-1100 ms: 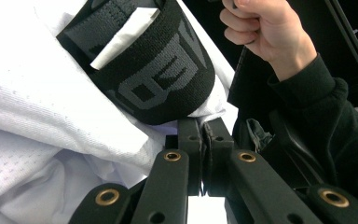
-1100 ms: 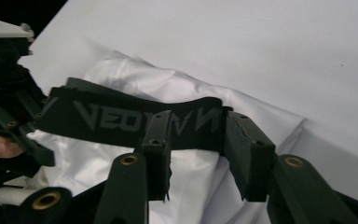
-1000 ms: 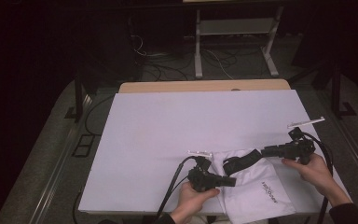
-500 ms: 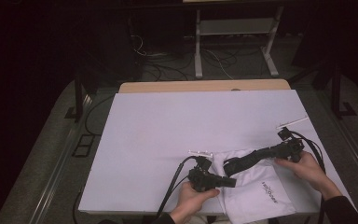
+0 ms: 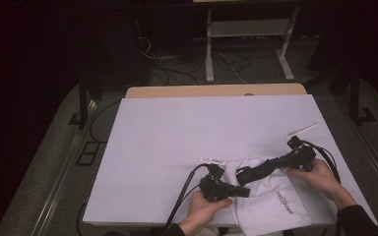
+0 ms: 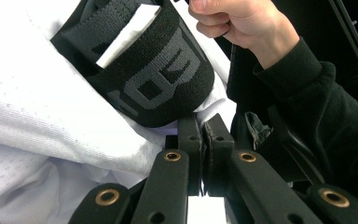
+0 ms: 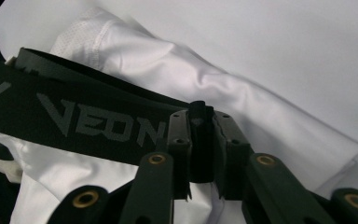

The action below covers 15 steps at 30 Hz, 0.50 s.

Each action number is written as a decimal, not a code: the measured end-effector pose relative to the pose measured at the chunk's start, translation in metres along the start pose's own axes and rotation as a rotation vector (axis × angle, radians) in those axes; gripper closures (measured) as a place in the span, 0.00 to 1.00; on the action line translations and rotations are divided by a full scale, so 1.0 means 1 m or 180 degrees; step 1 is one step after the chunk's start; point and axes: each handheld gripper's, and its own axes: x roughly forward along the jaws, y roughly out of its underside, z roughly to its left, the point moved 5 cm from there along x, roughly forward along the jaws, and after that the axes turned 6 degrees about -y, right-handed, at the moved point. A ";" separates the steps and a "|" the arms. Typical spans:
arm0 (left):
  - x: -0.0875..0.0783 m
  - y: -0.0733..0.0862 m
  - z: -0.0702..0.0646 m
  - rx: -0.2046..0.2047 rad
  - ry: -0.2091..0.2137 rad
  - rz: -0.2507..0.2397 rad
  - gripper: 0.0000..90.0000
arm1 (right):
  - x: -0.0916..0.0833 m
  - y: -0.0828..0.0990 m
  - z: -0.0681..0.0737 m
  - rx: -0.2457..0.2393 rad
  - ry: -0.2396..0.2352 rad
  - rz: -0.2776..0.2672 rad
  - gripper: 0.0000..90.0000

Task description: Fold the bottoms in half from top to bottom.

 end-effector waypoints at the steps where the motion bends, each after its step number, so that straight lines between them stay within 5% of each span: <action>1: 0.000 0.000 0.000 0.0002 -0.0001 0.0002 0.96 | 0.000 0.000 0.001 -0.0028 0.0008 -0.0001 0.86; 8: -0.001 0.000 -0.001 0.0087 -0.0084 0.0022 0.95 | -0.003 -0.001 0.006 -0.0200 0.0073 -0.0054 0.87; 15: -0.001 0.000 -0.006 0.0226 -0.0163 0.0073 0.95 | -0.012 -0.003 0.014 -0.0242 -0.0016 -0.0222 0.87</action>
